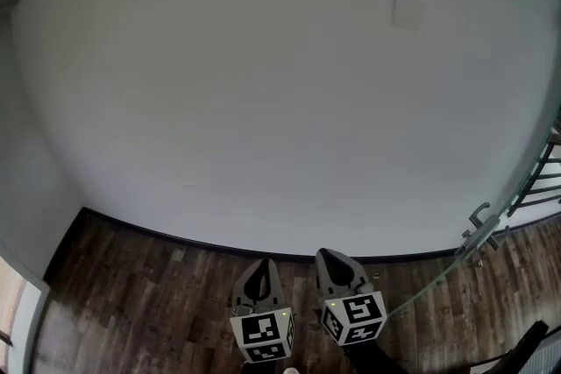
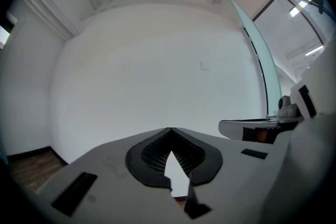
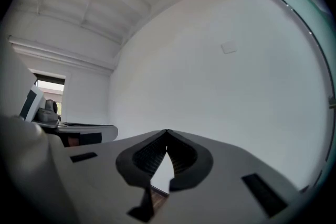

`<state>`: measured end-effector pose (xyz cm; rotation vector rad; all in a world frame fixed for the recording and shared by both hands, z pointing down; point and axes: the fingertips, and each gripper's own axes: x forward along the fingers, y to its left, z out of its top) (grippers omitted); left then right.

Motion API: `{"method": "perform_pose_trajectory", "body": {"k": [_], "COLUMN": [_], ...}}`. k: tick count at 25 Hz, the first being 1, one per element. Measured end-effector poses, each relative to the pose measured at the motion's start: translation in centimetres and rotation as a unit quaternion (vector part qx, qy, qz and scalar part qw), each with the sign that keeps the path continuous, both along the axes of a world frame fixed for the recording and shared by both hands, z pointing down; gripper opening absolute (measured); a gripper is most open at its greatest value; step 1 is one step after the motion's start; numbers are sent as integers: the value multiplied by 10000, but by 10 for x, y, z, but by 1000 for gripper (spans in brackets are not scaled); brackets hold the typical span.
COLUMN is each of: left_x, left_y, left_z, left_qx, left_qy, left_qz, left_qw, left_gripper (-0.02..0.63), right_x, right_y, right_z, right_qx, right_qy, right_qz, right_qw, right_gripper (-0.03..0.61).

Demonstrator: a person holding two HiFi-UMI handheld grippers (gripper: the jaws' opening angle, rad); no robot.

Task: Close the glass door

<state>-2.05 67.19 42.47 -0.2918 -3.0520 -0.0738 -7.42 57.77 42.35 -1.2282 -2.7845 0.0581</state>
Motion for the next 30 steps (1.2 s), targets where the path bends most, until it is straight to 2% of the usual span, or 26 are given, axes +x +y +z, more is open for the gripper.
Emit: {"method": "perform_pose_trajectory", "body": {"k": [4, 9, 18, 25, 30], "left_x": [-24, -69, -206, -295, -340], "left_y": [23, 28, 33, -1, -47], "left_z": [10, 20, 12, 13, 18], "left_qx": [124, 187, 67, 88, 108], "left_qy": [60, 101, 97, 103, 121], "left_qz": [112, 393, 758, 1354, 1975], "left_qw": [9998, 9990, 9971, 9907, 9802], "left_gripper": [-3, -3, -3, -3, -3], "right_x": [-19, -58, -189, -264, -297], "right_y": [19, 24, 35, 9, -32], "right_z": [8, 18, 9, 8, 13], "right_qx": [76, 148, 111, 163, 225], "right_qy": [33, 106, 48, 46, 51], "right_qz": [127, 378, 625, 1095, 1620], "right_qw": [9999, 9991, 9980, 9938, 9865], "right_gripper": [-3, -3, -2, -3, -3]}}
